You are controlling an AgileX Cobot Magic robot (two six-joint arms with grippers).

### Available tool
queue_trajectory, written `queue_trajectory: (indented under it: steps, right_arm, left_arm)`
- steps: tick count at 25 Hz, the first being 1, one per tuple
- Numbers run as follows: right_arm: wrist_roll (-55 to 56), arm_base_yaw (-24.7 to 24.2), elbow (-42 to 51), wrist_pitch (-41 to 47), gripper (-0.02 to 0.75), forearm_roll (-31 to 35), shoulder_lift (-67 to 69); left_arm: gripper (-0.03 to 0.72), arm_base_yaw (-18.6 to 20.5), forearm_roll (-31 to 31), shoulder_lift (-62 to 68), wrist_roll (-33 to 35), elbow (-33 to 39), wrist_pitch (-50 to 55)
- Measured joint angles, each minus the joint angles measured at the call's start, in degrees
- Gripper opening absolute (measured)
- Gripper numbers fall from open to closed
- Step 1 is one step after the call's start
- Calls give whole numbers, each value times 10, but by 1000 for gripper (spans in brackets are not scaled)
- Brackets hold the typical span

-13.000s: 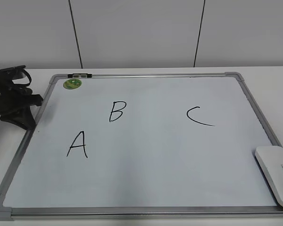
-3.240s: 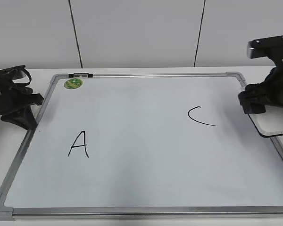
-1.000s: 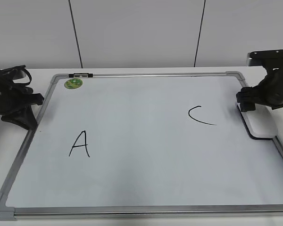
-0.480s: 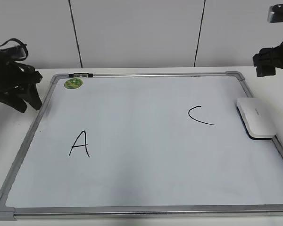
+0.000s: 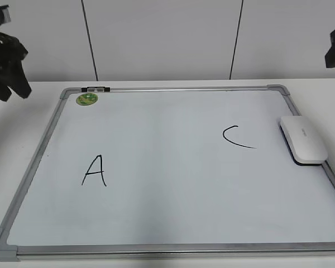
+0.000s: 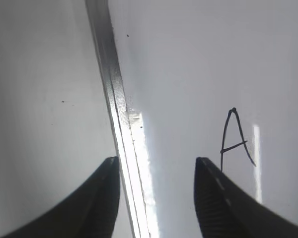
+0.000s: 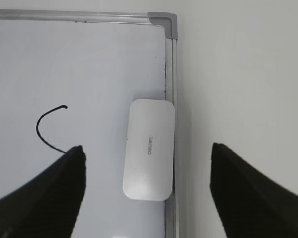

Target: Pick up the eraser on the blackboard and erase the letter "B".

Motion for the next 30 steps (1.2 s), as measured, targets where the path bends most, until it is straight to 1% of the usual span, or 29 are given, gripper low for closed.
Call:
queue_trajectory:
  steps: [5,8,14,18,21,26,30]
  right_arm:
    - [-23,0,0,88,576,6,-63]
    - [-26,0,0,123,575,9,-96]
    - [-28,0,0,176,574,12,-171]
    - [-30,0,7,215,574,17,-227]
    - [-30,0,30,230,574,18,-279]
    - [-30,0,101,240,574,18,-389]
    - [-30,0,170,256,574,18,-496]
  left_arm:
    - [369,-2,2,-94,-5,20,2]
    - [369,-3,5,-168,-5,57,6]
    - [370,-3,28,-327,-6,182,13]
    - [370,-3,34,-436,-6,252,16]
    - [369,-3,34,-516,-12,300,17]
    - [369,-5,26,-639,-22,378,22]
    - [369,-28,23,-720,-29,432,25]
